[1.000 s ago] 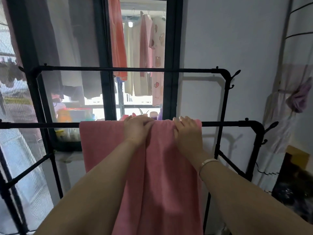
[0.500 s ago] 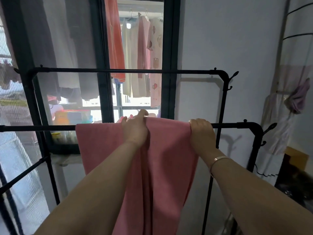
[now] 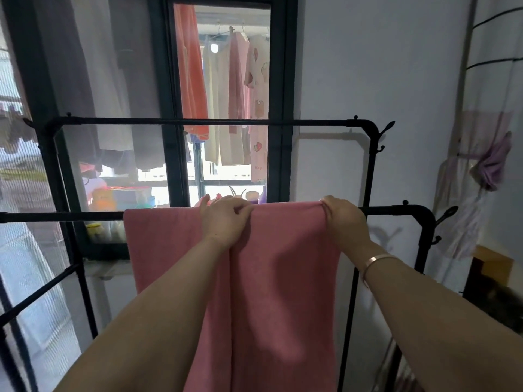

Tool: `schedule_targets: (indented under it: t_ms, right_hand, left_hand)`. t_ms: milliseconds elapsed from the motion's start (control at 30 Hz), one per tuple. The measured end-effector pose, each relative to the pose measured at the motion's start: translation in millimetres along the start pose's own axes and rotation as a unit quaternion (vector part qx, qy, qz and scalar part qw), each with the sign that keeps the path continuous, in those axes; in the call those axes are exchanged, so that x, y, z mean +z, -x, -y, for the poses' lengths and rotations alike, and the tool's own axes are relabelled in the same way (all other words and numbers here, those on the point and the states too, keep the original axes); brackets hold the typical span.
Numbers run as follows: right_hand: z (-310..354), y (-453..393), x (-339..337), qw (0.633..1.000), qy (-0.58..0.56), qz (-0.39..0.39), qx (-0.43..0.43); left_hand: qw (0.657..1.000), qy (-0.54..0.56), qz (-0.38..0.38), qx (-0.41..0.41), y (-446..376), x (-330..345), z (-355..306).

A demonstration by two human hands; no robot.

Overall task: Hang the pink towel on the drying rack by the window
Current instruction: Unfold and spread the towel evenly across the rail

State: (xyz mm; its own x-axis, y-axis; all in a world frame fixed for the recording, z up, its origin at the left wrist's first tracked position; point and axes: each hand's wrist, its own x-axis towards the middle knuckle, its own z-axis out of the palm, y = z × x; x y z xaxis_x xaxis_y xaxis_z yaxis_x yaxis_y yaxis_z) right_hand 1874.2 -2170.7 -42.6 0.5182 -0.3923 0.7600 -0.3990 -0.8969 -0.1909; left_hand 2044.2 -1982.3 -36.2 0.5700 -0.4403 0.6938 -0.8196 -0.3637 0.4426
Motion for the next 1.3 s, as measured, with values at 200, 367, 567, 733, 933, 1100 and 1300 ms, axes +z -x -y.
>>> schedule_targets:
  t_ms: [200, 367, 567, 733, 933, 1100, 1300]
  right_hand:
    - [-9.9, 7.0, -0.5, 0.989, 0.143, -0.047, -0.006]
    - [-23.3, 28.0, 15.6, 0.984, 0.156, -0.081, 0.011]
    - [-24.5, 23.2, 15.0, 0.996, 0.050, -0.069, 0.005]
    - [-32.3, 13.5, -8.8, 0.995, -0.054, -0.088, 0.009]
    - [-32.6, 1.1, -20.3, 0.958, -0.192, -0.157, 0.144]
    - [-45.3, 4.6, -18.4, 0.964, -0.137, -0.137, 0.184]
    - [-46.5, 16.9, -2.2, 0.997, -0.025, -0.076, -0.002]
  left_hand:
    - [1.000, 0.011, 0.010, -0.027, -1.6, 1.3, -3.1]
    - [0.996, -0.086, 0.004, 0.017, 3.9, 10.9, -14.2]
    - [0.984, -0.157, 0.021, 0.078, 11.3, 33.6, -42.4]
    - [0.998, -0.038, 0.011, 0.048, 2.1, 37.4, -45.0]
    - [0.987, 0.155, 0.046, -0.004, -7.0, 37.9, -68.9]
    - [0.988, 0.085, 0.125, 0.017, -5.9, 37.3, -76.6]
    - [0.992, -0.016, 0.112, 0.056, -4.2, 39.5, -67.8]
